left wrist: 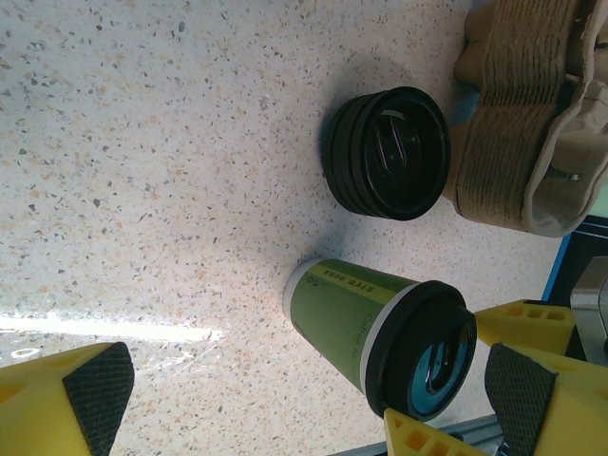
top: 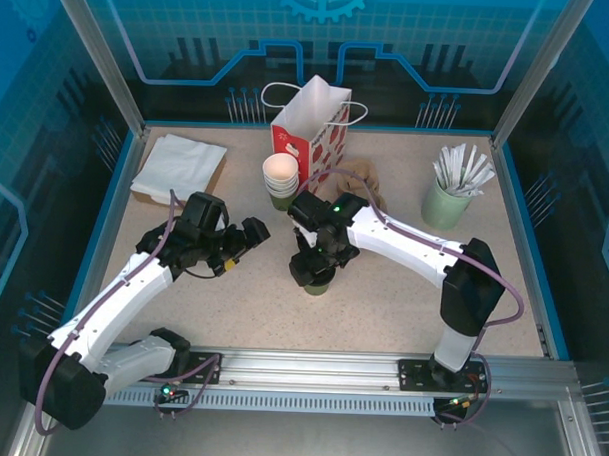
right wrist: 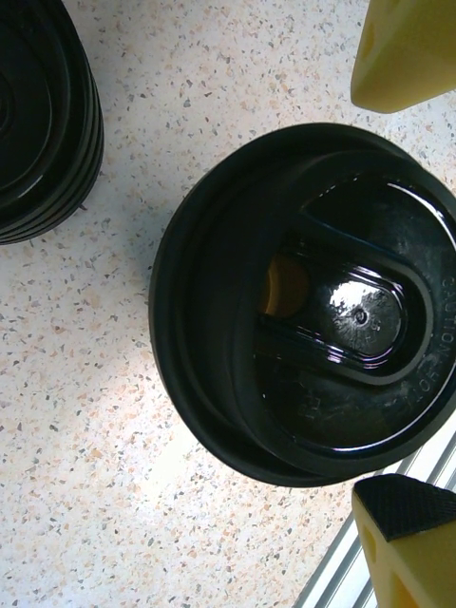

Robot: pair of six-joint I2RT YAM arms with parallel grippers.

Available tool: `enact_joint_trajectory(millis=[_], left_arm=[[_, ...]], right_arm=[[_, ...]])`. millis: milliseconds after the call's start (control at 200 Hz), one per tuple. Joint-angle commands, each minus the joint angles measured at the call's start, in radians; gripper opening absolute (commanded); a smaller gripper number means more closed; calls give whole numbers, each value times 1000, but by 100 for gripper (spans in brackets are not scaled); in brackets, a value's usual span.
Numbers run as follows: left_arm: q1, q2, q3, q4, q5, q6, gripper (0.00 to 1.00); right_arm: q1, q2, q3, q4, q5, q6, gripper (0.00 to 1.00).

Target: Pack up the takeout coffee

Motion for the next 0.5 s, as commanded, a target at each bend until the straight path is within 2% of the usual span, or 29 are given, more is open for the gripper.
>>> enact_joint_trajectory(millis=[0,495], left_arm=[[9,-15,-23,-7,-6,-7,99],[9,-14,-29,-3,-8,-10,99]], right_arm=[[18,19,32,-14,-17,-14,100],[25,60,37,-1,-10,-21,100]])
